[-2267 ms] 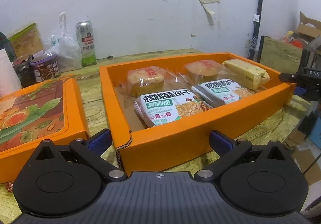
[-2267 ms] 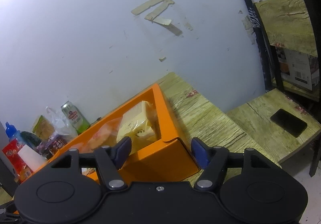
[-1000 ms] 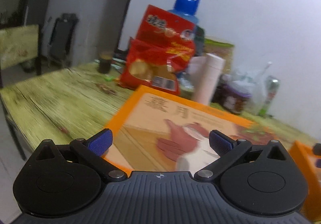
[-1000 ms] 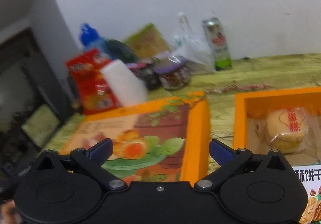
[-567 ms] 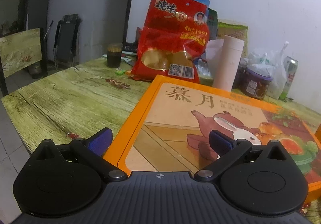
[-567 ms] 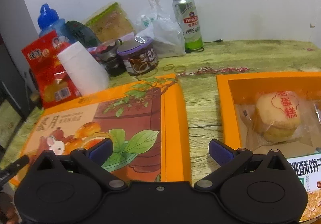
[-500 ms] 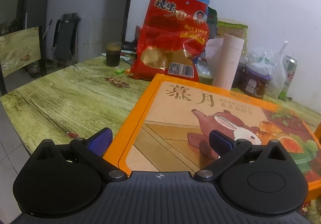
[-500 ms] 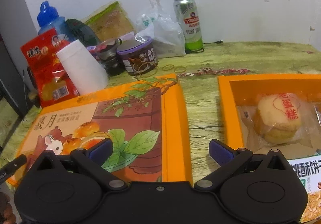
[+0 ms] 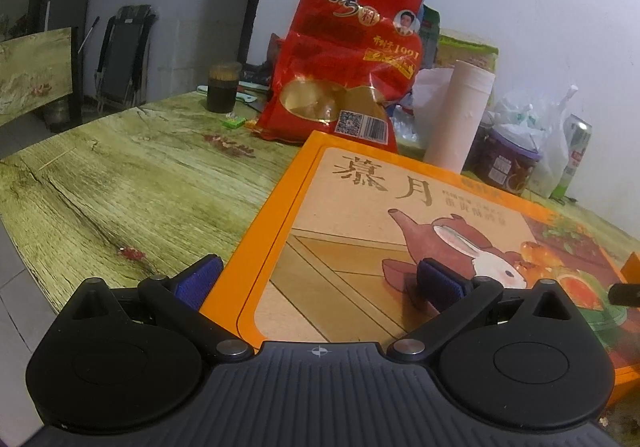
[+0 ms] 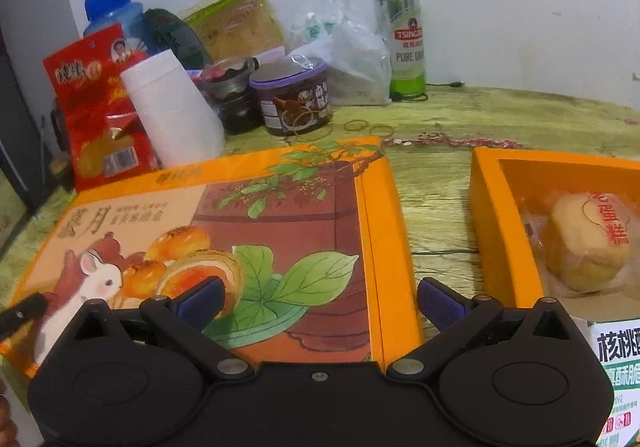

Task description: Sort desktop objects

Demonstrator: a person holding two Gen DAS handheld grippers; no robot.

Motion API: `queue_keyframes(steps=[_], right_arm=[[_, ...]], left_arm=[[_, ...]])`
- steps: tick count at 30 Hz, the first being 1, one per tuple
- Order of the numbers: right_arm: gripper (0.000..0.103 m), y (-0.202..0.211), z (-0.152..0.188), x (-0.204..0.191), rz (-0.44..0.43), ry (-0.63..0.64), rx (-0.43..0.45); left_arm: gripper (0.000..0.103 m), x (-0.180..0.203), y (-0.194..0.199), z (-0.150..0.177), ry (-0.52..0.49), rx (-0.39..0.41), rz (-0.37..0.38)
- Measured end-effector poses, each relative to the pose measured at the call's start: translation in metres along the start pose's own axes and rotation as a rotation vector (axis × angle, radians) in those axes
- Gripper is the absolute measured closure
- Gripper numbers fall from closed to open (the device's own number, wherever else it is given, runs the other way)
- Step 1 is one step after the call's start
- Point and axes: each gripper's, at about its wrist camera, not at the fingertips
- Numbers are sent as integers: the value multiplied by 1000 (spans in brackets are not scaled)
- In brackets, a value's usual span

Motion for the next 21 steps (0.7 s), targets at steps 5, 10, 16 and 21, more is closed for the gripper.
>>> queue_keyframes(steps=[5, 10, 16, 21], right_arm=[[0, 1, 3, -5, 17, 24, -3], [0, 6, 8, -9, 15, 41, -11], [0, 18, 16, -6, -26, 40, -16], [0, 29, 25, -7, -37, 52, -12]], left_arm=[[0, -1, 0, -1, -1, -7, -4], [0, -5, 3, -1, 7, -20, -7], [0, -9, 15, 3, 15, -27, -21], [0, -11, 28, 11, 17, -25, -29]])
Point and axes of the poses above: each gripper's, at about its wrist camera, not at the fingertips, and y roughly against the way its jaws point, x to its right, z to its underside, and after that the axes turned 4 degrees about -z, right-handed
